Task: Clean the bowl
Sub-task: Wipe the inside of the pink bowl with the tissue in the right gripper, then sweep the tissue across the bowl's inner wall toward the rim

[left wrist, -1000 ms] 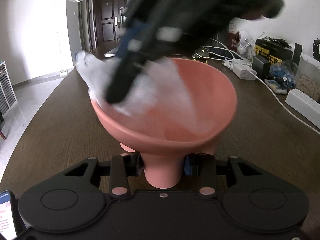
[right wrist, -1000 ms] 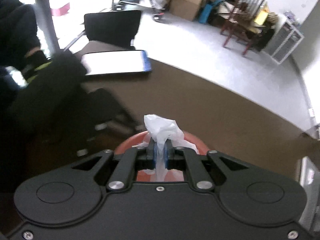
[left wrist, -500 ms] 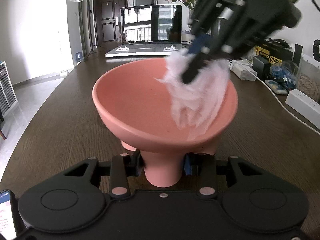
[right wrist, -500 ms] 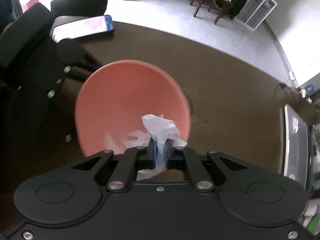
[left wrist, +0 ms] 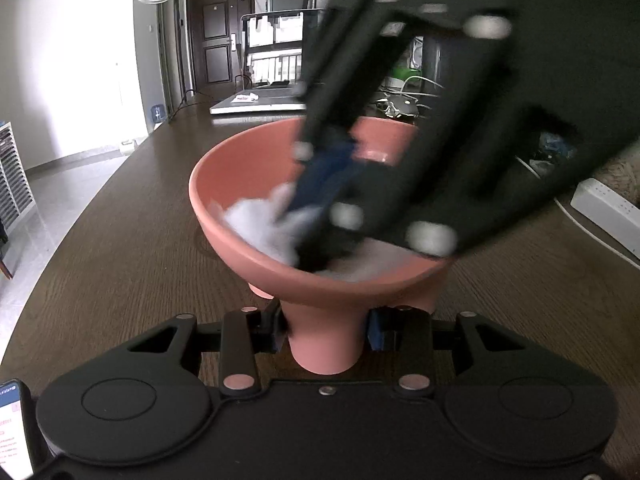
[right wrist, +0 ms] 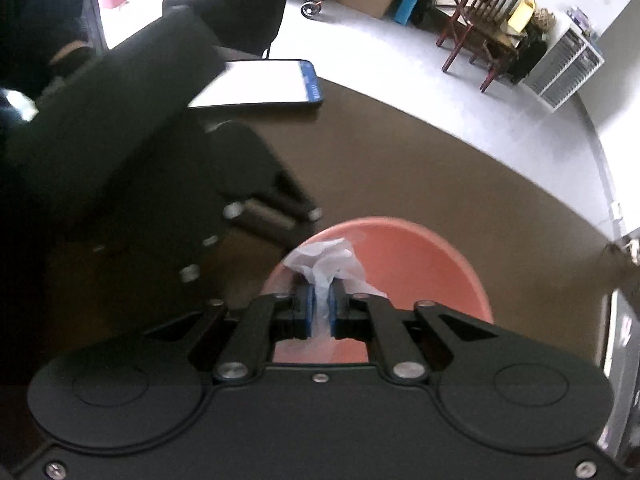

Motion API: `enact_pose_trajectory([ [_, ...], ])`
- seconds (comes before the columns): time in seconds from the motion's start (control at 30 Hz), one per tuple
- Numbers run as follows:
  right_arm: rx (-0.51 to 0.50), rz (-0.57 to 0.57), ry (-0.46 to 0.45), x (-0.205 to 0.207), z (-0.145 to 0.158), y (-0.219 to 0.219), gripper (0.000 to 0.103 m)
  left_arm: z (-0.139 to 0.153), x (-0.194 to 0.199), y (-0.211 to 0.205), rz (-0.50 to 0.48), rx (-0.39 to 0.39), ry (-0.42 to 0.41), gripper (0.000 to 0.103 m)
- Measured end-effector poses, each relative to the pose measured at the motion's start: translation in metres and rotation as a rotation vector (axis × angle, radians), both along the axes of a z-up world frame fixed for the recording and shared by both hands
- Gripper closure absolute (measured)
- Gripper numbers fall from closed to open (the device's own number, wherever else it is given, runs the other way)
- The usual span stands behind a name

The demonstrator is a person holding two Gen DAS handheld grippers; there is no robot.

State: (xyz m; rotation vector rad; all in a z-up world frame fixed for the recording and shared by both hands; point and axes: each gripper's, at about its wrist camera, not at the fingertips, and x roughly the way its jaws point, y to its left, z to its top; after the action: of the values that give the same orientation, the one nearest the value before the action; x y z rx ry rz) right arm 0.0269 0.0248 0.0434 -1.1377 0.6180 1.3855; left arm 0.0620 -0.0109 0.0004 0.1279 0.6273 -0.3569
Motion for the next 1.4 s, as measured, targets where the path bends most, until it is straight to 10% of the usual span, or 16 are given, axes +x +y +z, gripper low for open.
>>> enact_pose_trajectory([
  [0.47, -0.087, 0.005, -0.158, 0.043, 0.000, -0.020, 0.094, 0.000, 0.001, 0.000, 0.001, -0.010, 0.004, 0.065],
  [1.03, -0.118, 0.134, -0.078, 0.014, -0.029, 0.031, 0.094, -0.002, 0.002, 0.003, 0.001, -0.007, 0.002, 0.064],
  [1.4, -0.119, 0.138, -0.194, 0.057, 0.018, 0.027, 0.094, -0.002, 0.007, 0.003, 0.001, -0.007, 0.003, 0.065],
])
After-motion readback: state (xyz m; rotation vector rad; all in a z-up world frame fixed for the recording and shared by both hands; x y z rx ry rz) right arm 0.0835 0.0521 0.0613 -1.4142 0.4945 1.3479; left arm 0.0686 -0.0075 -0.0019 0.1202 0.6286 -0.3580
